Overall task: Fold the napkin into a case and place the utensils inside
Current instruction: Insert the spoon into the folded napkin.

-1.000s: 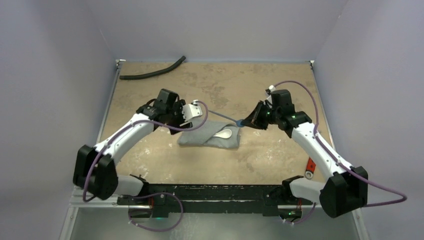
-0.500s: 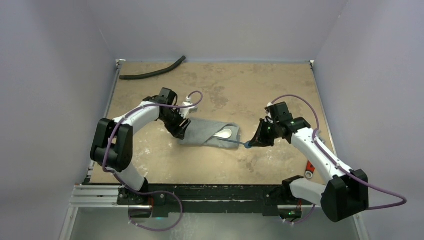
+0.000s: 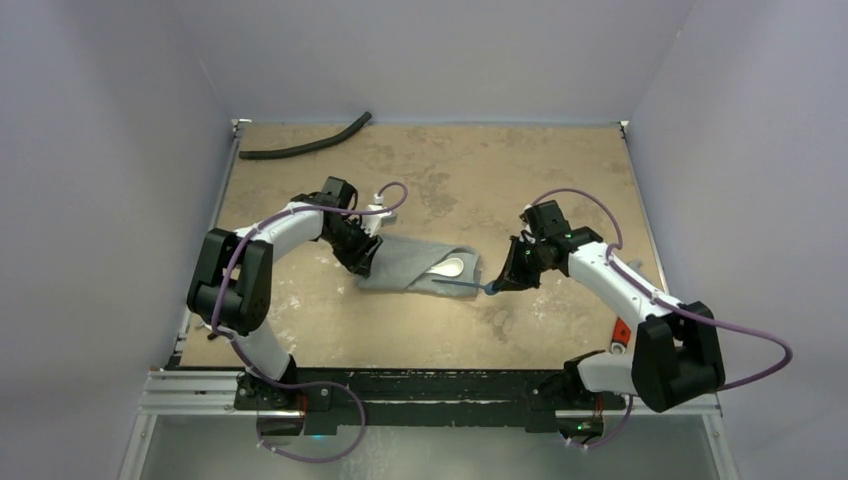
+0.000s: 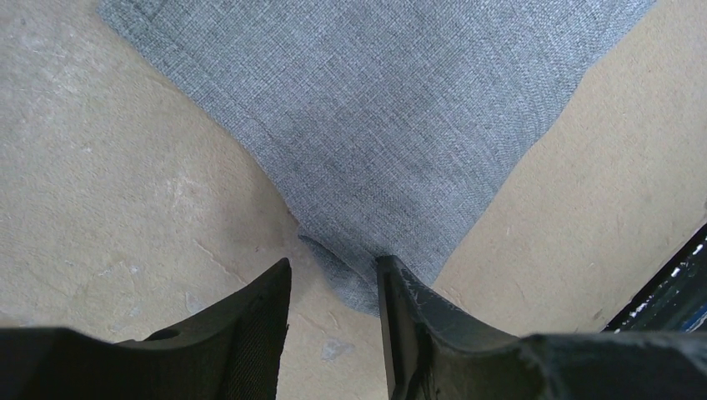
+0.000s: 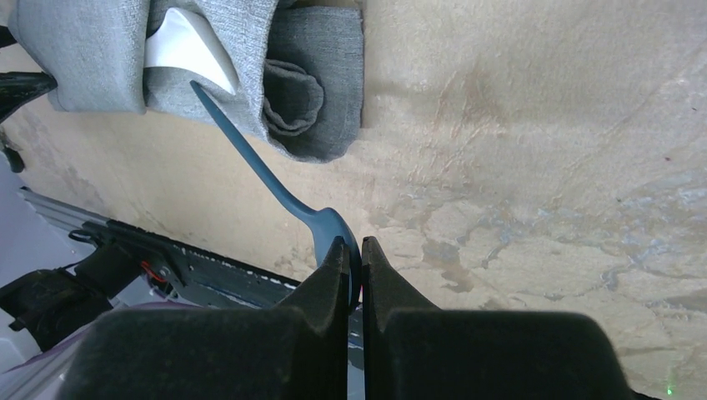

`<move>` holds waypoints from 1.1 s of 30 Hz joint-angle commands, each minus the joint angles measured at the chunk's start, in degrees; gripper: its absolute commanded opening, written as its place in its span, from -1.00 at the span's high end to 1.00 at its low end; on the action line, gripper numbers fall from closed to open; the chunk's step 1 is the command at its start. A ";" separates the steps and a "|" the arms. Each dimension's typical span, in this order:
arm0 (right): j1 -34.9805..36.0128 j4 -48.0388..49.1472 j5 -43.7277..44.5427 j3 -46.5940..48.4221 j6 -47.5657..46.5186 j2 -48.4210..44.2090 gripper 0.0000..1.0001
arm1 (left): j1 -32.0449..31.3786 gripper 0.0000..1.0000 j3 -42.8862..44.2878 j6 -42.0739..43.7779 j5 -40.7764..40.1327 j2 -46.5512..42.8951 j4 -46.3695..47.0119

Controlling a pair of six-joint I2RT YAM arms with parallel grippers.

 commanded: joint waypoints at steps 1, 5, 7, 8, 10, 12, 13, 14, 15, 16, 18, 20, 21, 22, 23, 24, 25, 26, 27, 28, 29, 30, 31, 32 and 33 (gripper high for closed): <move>2.10 2.64 0.89 2.93 0.29 1.27 1.00 | 0.32 0.19 0.39 -0.47 1.41 -0.12 1.76; 4.67 4.92 0.81 3.31 2.49 2.67 1.00 | 0.30 0.22 -0.11 -0.50 1.74 -0.18 1.85; 6.23 6.10 0.84 3.63 3.76 3.42 1.00 | 0.32 0.23 -0.25 -0.52 1.85 -0.12 1.85; 6.98 6.53 1.04 3.87 4.28 3.90 1.00 | 0.26 0.24 -0.23 -0.50 1.92 -0.22 1.77; 8.43 7.44 1.84 4.60 5.29 4.87 1.00 | 0.27 0.25 -0.39 -0.29 2.01 -0.24 1.68; 9.12 8.48 2.45 5.34 6.16 5.94 1.00 | 0.25 0.26 -0.48 -0.30 2.18 -0.21 1.62; 9.45 9.03 2.82 5.73 6.61 6.46 1.00 | 0.29 0.27 -0.52 -0.24 2.28 -0.24 1.55; 9.69 9.61 3.20 6.10 7.04 7.01 1.00 | 0.32 0.27 -0.48 -0.31 2.44 -0.24 1.43; 9.89 10.28 3.51 6.45 7.43 7.51 1.00 | 0.26 0.28 -0.44 -0.24 2.55 -0.16 1.22; 10.14 10.84 3.85 6.77 7.78 8.28 1.00 | 0.23 0.28 -0.39 -0.19 2.64 -0.18 1.01; 10.48 11.93 4.48 7.17 8.38 9.37 1.00 | 0.25 0.29 -0.41 0.06 2.72 -0.12 0.61; 10.81 13.27 4.67 7.25 8.92 10.42 1.00 | 0.24 0.30 -0.43 0.33 2.89 -0.08 0.20; 11.00 13.97 4.56 7.22 9.21 10.96 1.00 | 0.27 0.30 -0.43 0.44 3.08 -0.01 0.00; 11.28 14.62 4.39 7.27 9.43 11.57 1.00 | 0.27 0.31 -0.43 0.53 3.15 0.07 -0.14; 11.75 15.25 4.28 7.45 9.55 12.18 1.00 | 0.29 0.31 -0.43 0.61 3.25 0.09 -0.24; 12.33 15.81 4.28 7.65 9.75 12.79 1.00 | 0.23 0.31 -0.39 0.64 3.31 0.16 -0.26; 13.04 16.11 4.42 7.91 9.93 13.34 1.00 | 0.29 0.31 -0.32 0.79 3.49 0.20 -0.38; 13.83 16.49 4.55 8.25 9.99 13.91 1.00 | 0.32 0.32 -0.28 0.74 3.60 0.35 -0.47; 14.54 16.90 4.51 8.52 10.19 14.56 1.00 | 0.27 0.32 -0.26 0.88 3.68 0.49 -0.63; 15.17 17.13 4.56 8.79 10.37 15.12 1.00 | 0.31 0.32 -0.16 1.03 3.77 0.65 -0.81; 15.76 17.42 4.65 8.97 10.57 15.62 1.00 | 0.27 0.32 -0.11 1.22 3.87 0.76 -0.93; 15.98 17.81 4.55 9.13 10.71 16.01 1.00 | 0.25 0.33 -0.16 1.31 3.96 0.84 -0.96; 16.17 18.21 4.50 9.32 10.86 16.37 1.00 | 0.26 0.33 -0.17 1.34 3.99 0.86 -0.96; 16.32 18.46 4.54 9.68 10.96 16.74 1.00 | 0.27 0.34 -0.10 1.32 4.09 0.93 -0.96; 16.40 18.56 4.60 10.01 11.04 17.10 1.00 | 0.20 0.34 -0.09 1.46 4.13 0.90 -1.04</move>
